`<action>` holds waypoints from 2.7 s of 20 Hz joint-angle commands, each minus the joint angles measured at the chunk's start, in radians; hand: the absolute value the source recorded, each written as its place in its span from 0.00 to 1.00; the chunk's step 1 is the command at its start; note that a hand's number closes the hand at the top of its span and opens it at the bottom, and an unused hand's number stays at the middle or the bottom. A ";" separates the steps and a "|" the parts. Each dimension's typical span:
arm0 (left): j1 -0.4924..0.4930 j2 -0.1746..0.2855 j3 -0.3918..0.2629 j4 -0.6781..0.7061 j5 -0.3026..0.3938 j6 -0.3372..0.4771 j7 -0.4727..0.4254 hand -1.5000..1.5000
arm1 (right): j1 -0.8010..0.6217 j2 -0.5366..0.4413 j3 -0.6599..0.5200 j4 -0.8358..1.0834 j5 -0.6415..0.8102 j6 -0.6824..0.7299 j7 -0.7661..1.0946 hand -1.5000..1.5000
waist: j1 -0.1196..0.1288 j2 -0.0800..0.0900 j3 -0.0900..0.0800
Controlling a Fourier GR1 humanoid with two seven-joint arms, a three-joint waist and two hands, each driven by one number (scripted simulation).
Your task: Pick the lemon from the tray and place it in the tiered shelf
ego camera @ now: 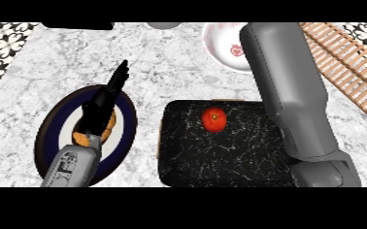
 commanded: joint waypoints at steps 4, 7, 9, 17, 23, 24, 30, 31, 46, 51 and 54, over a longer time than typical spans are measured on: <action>-0.005 0.010 0.028 -0.003 0.019 -0.006 0.018 0.50 | -0.111 -0.039 -0.085 0.088 0.193 0.039 0.249 1.00 | -0.016 -0.003 0.001; 0.010 0.018 0.023 0.019 0.016 -0.023 -0.016 0.50 | -0.161 -0.046 -0.120 0.115 0.234 0.032 0.246 1.00 | -0.015 -0.001 0.001; 0.005 -0.022 -0.010 -0.010 -0.012 0.015 0.009 0.50 | -0.187 -0.067 -0.150 0.117 0.256 0.038 0.238 1.00 | -0.015 -0.003 0.002; -0.016 0.011 0.026 0.019 -0.001 -0.005 -0.004 0.50 | -0.240 -0.114 -0.223 0.146 0.355 0.083 0.210 1.00 | -0.031 -0.003 0.002; 0.030 0.015 0.032 0.009 0.006 -0.013 -0.012 0.50 | -0.226 -0.196 -0.280 0.209 0.374 0.041 0.111 1.00 | -0.028 -0.002 0.002; 0.095 0.044 0.031 -0.059 0.017 -0.039 -0.027 0.50 | -0.239 -0.220 -0.287 0.204 0.375 0.072 0.083 1.00 | -0.022 -0.006 0.002; 0.064 0.004 0.007 -0.042 -0.004 -0.018 -0.015 0.50 | -0.223 -0.239 -0.290 0.282 0.431 0.022 0.089 1.00 | -0.021 -0.001 0.002; 0.026 -0.023 -0.007 -0.005 -0.038 0.020 0.000 0.50 | -0.227 -0.294 -0.316 0.285 0.417 0.029 0.042 1.00 | -0.029 0.000 0.003; 0.050 -0.015 0.008 -0.063 -0.023 0.007 0.022 0.50 | -0.113 -0.371 -0.399 0.262 0.317 -0.338 -0.124 1.00 | -0.020 -0.002 0.006; 0.044 -0.021 0.006 -0.047 -0.039 0.017 0.011 0.50 | -0.032 -0.388 -0.427 0.307 0.287 -0.472 -0.159 1.00 | -0.024 0.000 0.004; 0.017 0.020 0.061 0.030 0.004 -0.036 -0.028 0.50 | -0.069 -0.422 -0.436 0.322 0.249 -0.464 -0.192 1.00 | -0.032 -0.001 0.003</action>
